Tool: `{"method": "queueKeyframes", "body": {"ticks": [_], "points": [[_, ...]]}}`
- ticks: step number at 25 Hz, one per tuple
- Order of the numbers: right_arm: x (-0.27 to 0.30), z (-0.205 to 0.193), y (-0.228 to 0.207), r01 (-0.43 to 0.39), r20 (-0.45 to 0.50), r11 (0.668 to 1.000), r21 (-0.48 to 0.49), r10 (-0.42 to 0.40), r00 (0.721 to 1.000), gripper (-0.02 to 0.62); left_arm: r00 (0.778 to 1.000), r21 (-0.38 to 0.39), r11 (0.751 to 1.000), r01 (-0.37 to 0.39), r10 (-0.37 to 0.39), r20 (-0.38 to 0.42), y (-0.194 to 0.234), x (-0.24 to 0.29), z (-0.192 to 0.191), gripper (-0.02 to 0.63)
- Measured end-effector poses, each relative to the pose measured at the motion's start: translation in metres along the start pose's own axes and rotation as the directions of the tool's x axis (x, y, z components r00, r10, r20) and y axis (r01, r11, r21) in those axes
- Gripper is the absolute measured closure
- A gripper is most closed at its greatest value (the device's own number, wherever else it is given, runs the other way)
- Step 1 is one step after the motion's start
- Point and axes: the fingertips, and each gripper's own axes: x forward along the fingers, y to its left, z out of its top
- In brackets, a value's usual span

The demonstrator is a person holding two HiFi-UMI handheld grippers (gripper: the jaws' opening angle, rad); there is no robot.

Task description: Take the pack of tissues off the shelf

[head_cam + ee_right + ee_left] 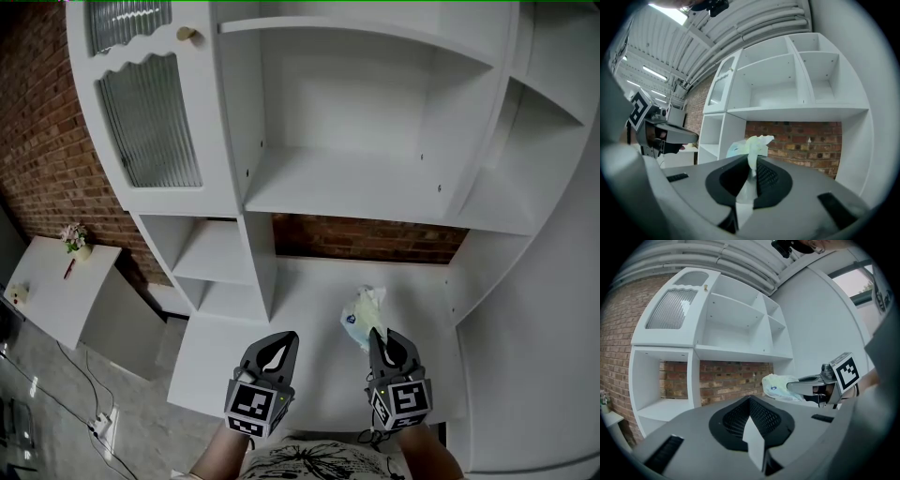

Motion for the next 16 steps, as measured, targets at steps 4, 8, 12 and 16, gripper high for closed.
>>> {"method": "queueKeyframes", "body": {"ticks": [4,8,12,16], "points": [[0.0026,-0.0026,0.0009,0.0,-0.008,1.0,0.006,0.0,1.0,0.58,1.0,0.0,1.0,0.003,-0.003,-0.006,0.0014,0.0035,0.0015,0.592],[0.0055,-0.0023,0.0007,-0.001,-0.008,1.0,0.007,0.001,1.0,0.58,1.0,0.004,1.0,-0.001,0.001,0.013,0.0053,0.007,0.0058,0.592],[0.0083,0.0004,0.0017,-0.005,-0.003,1.0,-0.002,0.005,1.0,0.581,1.0,0.002,1.0,0.001,-0.001,0.012,0.0072,0.0087,0.0051,0.592],[0.0091,0.0005,0.0024,-0.007,-0.007,1.0,-0.001,0.007,1.0,0.581,1.0,0.0,1.0,0.002,-0.002,0.004,0.0075,0.0101,0.0026,0.592]]}}
